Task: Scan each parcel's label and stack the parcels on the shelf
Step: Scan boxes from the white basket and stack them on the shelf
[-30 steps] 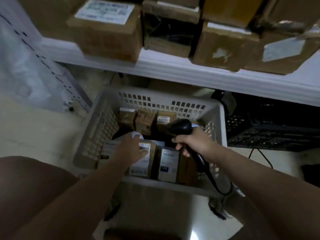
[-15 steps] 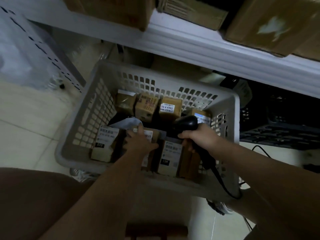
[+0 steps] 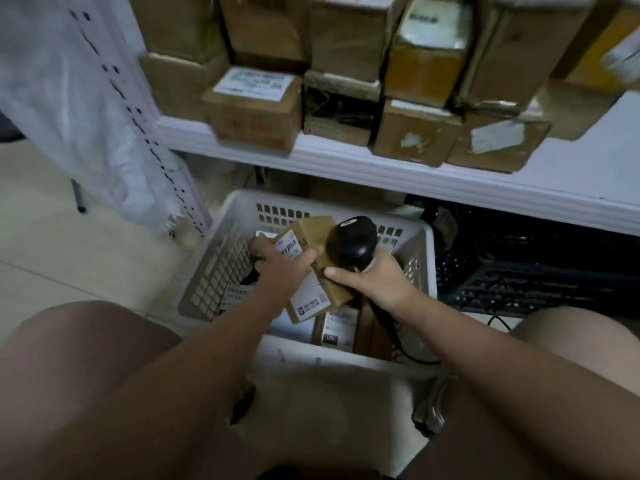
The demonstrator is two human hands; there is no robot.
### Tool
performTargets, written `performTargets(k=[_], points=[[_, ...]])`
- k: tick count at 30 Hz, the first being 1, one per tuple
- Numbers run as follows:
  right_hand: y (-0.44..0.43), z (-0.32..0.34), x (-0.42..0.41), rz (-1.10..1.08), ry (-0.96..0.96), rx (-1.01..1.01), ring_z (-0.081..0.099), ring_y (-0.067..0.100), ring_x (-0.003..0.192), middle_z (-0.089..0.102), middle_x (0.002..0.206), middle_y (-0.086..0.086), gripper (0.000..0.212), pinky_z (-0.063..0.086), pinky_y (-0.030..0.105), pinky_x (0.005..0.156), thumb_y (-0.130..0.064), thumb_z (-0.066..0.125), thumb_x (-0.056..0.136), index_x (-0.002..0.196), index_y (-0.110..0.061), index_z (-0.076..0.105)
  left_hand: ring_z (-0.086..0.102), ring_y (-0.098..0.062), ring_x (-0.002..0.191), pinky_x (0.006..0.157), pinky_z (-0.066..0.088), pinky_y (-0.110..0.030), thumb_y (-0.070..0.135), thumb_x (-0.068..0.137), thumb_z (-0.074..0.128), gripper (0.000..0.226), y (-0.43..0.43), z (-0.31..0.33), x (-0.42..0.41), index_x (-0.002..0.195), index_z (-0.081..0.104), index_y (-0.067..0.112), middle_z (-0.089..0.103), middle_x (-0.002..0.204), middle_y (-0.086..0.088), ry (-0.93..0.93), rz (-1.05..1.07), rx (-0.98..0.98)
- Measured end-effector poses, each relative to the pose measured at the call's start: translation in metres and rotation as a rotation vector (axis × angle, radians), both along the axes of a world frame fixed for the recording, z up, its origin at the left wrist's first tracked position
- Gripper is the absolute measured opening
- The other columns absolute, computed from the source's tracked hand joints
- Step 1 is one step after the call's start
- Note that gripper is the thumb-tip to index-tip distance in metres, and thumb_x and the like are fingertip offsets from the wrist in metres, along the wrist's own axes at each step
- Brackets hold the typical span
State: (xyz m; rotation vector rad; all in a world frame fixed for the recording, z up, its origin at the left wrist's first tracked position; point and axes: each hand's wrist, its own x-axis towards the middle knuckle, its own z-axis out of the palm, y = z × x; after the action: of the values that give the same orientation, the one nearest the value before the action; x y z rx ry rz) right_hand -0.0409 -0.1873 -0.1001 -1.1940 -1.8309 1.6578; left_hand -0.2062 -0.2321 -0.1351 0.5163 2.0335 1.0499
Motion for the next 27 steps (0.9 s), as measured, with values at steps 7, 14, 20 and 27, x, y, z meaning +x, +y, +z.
performTargets(k=[7, 14, 20, 27], points=[[-0.004, 0.040, 0.014, -0.142, 0.141, 0.090, 0.068, 0.003, 0.096, 0.071, 0.105, -0.006, 0.045, 0.054, 0.021, 0.080, -0.018, 0.086, 0.070, 0.108, -0.025, 0.063, 0.066, -0.015, 0.103, 0.078, 0.055, -0.027, 0.047, 0.089, 0.061, 0.067, -0.017, 0.050, 0.004, 0.140, 0.039, 0.010, 0.061, 0.128, -0.010, -0.108, -0.165, 0.352], [0.007, 0.058, 0.036, -0.247, 0.305, -0.050, 0.071, 0.022, 0.097, 0.074, 0.103, 0.010, 0.032, 0.055, 0.034, 0.083, -0.013, 0.074, 0.082, 0.113, -0.008, 0.067, 0.063, -0.025, 0.110, 0.097, 0.049, -0.046, 0.023, 0.096, 0.054, 0.029, -0.024, 0.072, -0.005, 0.125, 0.054, 0.024, 0.066, 0.121, -0.006, -0.532, -0.246, 0.394], [0.019, 0.067, 0.044, -0.162, 0.303, -0.218, 0.072, 0.021, 0.095, 0.075, 0.103, 0.009, 0.027, 0.054, 0.032, 0.079, -0.023, 0.065, 0.089, 0.113, -0.012, 0.066, 0.060, -0.034, 0.114, 0.087, 0.052, -0.055, 0.015, 0.089, 0.058, 0.046, -0.021, 0.071, -0.007, 0.130, 0.037, 0.023, 0.061, 0.127, -0.013, -0.607, -0.345, 0.368], [0.025, 0.044, 0.053, -0.208, 0.025, -0.173, 0.064, 0.025, 0.101, 0.069, 0.103, 0.009, 0.027, 0.052, 0.038, 0.088, -0.025, 0.073, 0.084, 0.109, -0.019, 0.066, 0.063, -0.019, 0.106, 0.092, 0.051, -0.043, 0.021, 0.080, 0.075, 0.068, -0.009, 0.040, -0.024, 0.137, 0.038, 0.022, 0.062, 0.126, -0.001, -0.303, -0.280, 0.244]])
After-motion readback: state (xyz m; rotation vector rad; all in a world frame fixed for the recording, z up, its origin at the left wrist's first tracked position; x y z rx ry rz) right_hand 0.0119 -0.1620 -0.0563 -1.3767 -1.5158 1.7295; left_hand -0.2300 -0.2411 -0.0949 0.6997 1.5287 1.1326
